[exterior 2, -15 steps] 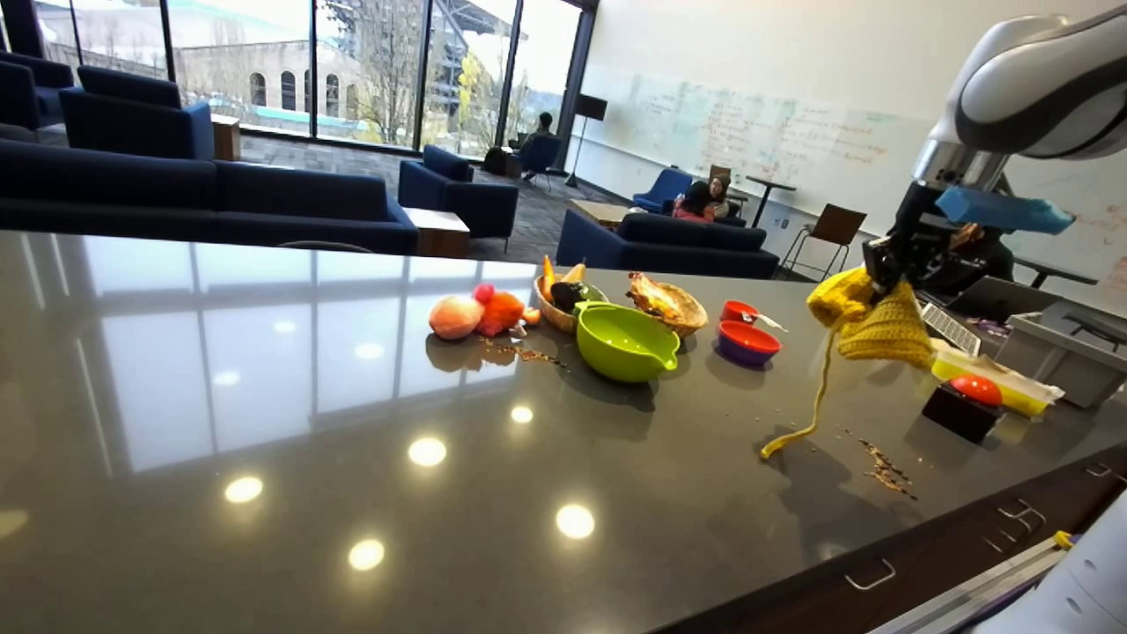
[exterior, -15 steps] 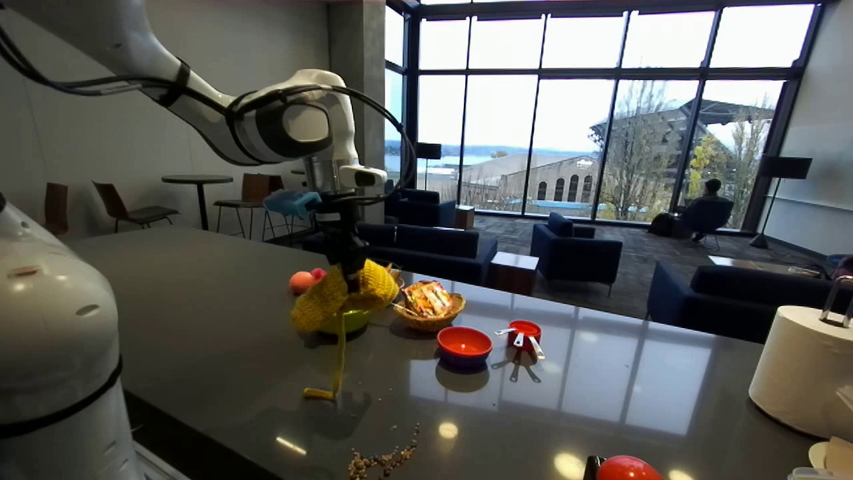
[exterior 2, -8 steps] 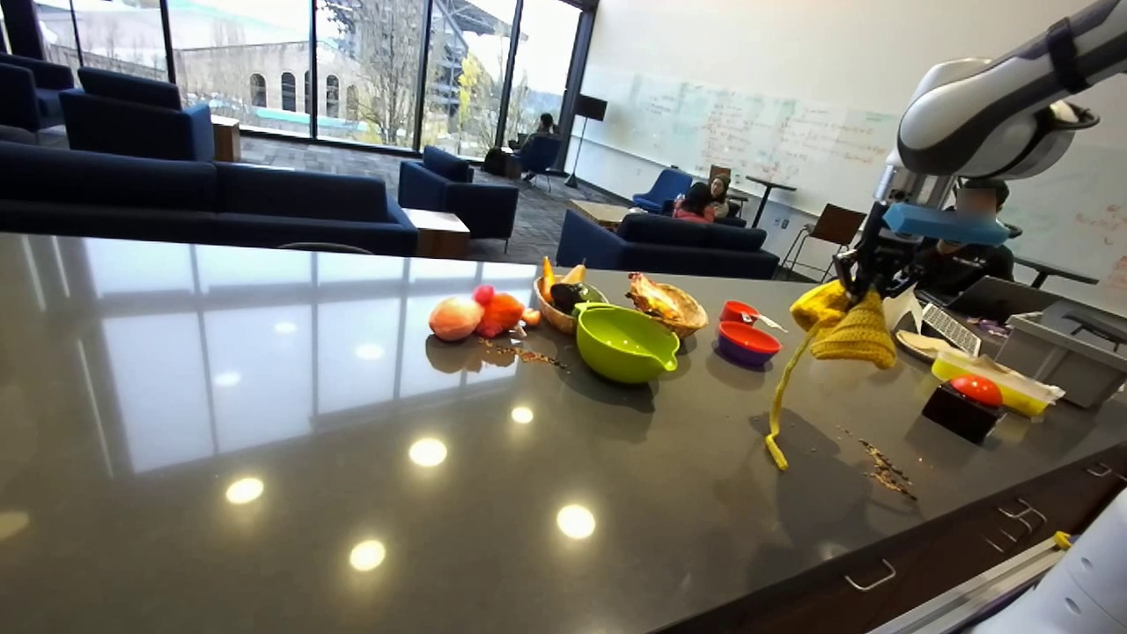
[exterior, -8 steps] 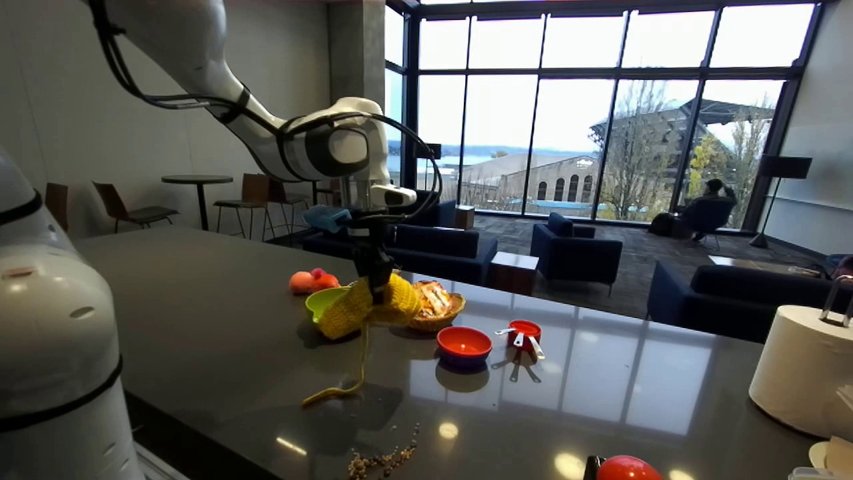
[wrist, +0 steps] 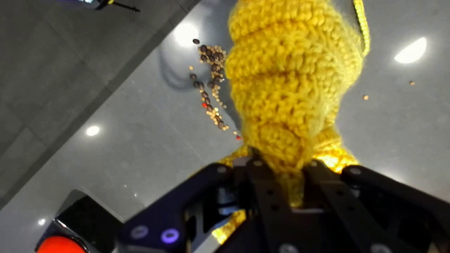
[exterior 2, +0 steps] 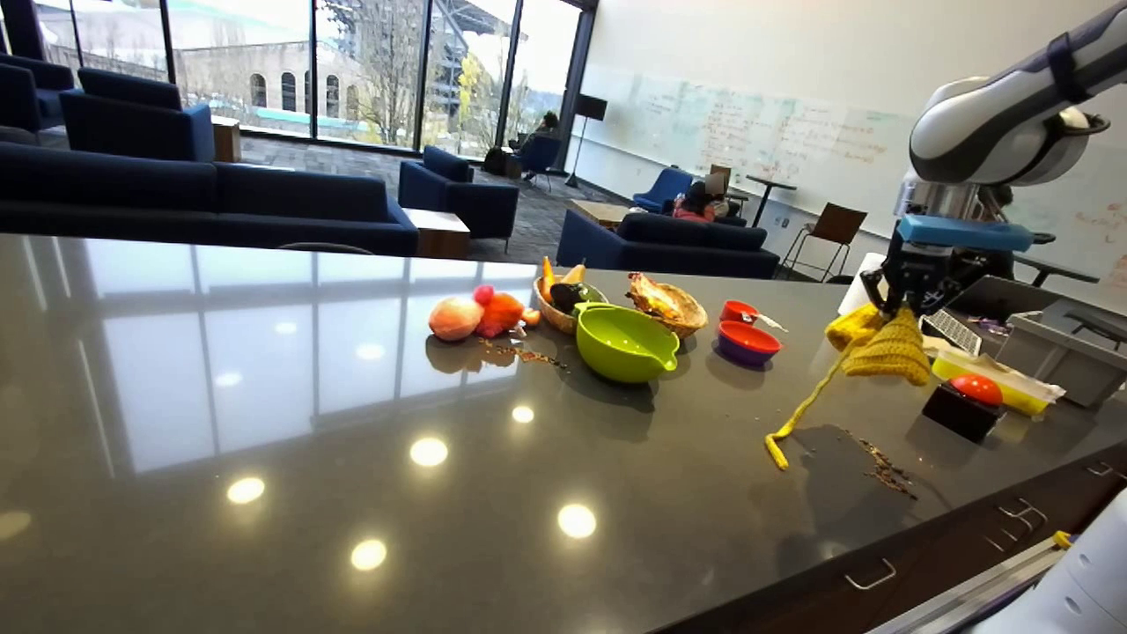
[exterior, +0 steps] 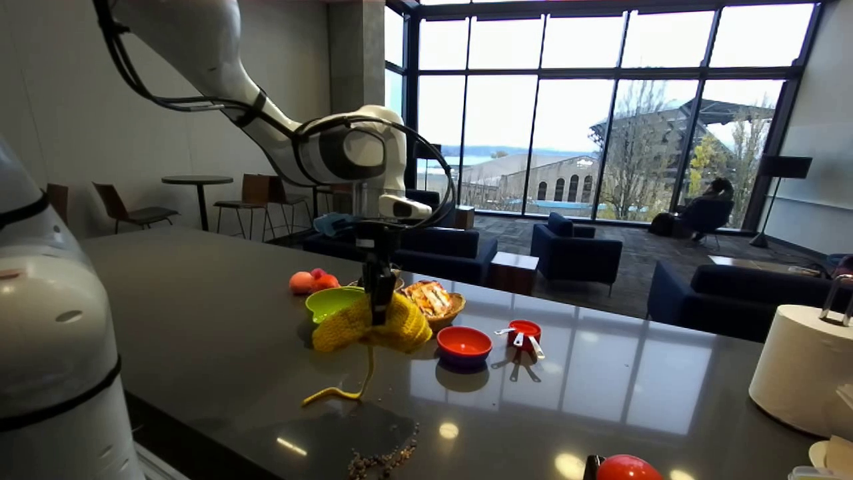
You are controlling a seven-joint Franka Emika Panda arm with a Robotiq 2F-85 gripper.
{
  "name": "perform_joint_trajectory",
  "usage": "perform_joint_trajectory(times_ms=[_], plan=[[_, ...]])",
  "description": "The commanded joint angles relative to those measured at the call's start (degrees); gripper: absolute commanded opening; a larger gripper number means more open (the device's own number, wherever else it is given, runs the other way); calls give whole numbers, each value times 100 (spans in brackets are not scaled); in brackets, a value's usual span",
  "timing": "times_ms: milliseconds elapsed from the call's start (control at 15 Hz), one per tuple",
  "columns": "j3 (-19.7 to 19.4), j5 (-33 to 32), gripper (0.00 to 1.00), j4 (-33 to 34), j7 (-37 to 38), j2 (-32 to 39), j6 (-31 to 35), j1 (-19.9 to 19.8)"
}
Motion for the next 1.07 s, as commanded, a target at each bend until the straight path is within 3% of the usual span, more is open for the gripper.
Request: perform_joint_trajectory(times_ms=[0,467,1000], plan=[[-174,-133,4,-193,267,-240,-396,-191],[-499,-37,4,-693,400,-447,-629,-507],[-578,2,4,-1322,675,-796,-873,-761]])
